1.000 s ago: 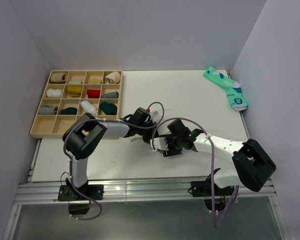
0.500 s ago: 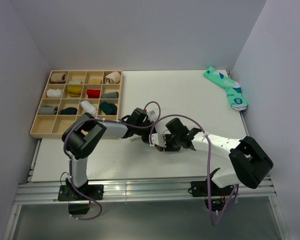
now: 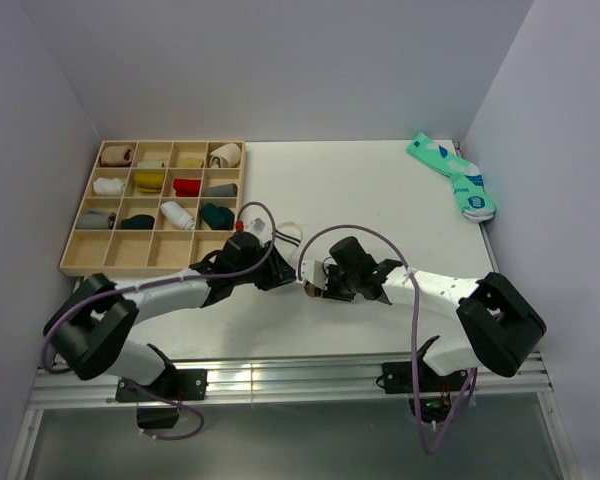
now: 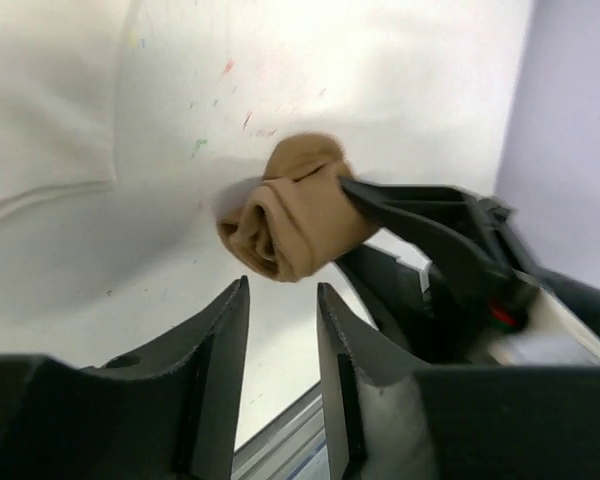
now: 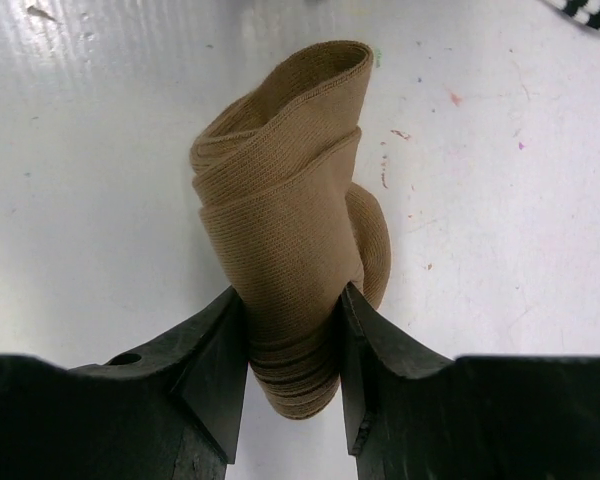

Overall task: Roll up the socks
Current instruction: Roll the sock at the center of the board.

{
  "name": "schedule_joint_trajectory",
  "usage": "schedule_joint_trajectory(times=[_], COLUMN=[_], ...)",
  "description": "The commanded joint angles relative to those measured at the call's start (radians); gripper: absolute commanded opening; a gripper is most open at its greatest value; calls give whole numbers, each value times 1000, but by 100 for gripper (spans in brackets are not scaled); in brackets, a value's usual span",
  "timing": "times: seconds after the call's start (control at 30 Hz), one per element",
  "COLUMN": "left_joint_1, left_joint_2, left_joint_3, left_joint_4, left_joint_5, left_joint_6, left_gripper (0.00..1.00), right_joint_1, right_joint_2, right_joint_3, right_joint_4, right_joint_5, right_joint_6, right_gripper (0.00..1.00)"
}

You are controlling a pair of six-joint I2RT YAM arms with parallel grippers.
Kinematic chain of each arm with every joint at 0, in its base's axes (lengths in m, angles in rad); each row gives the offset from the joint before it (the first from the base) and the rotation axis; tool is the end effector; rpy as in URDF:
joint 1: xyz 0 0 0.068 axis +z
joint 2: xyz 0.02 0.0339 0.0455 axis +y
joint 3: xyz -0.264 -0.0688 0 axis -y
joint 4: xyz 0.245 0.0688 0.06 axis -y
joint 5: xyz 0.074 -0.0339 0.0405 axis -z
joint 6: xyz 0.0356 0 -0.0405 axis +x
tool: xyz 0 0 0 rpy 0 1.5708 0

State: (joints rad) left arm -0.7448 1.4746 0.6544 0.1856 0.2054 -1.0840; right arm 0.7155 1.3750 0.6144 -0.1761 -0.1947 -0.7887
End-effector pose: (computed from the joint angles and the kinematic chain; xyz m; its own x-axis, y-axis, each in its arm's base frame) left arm 0.2107 -0.2041 0.1735 -0.8971 -0.3498 -0.2698 -0.0183 0.6398 -0.7683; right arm 0.1857 0.1705 0.1593 0.0894 -0.8445 -0.5281 -0.9459 0.0940 -0.3105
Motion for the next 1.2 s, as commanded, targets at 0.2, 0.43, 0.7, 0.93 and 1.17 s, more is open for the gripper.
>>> schedule_joint_trajectory(times=[0.2,0.43,0.7,0.93,1.17], left_joint_1=[-198,-364,-448,-458,-459], left_joint_2=[-201,-82,79,193,230], left_joint_3=[-174,-188,-171,-133,-115], left_joint_4=[80,258,398,518,570], left_joint_5=[-337,-568,-722,-790,-839], left_joint_6=[-295,-612,-823,-893,-944], left_gripper=[46,54,60,60,60], right_joint_1=[-4,-4,-2,-4,-2], right_joint_2=[-8,-31,-60,-77,-99], right_joint_3=[-1,-10,-24,-34,-44], right_joint_4=[35,73,87,96,107], right_joint_5=[41,44,43,40,43], right_joint_6=[114,152,177,184,192], right_gripper=[0,0,0,0,0])
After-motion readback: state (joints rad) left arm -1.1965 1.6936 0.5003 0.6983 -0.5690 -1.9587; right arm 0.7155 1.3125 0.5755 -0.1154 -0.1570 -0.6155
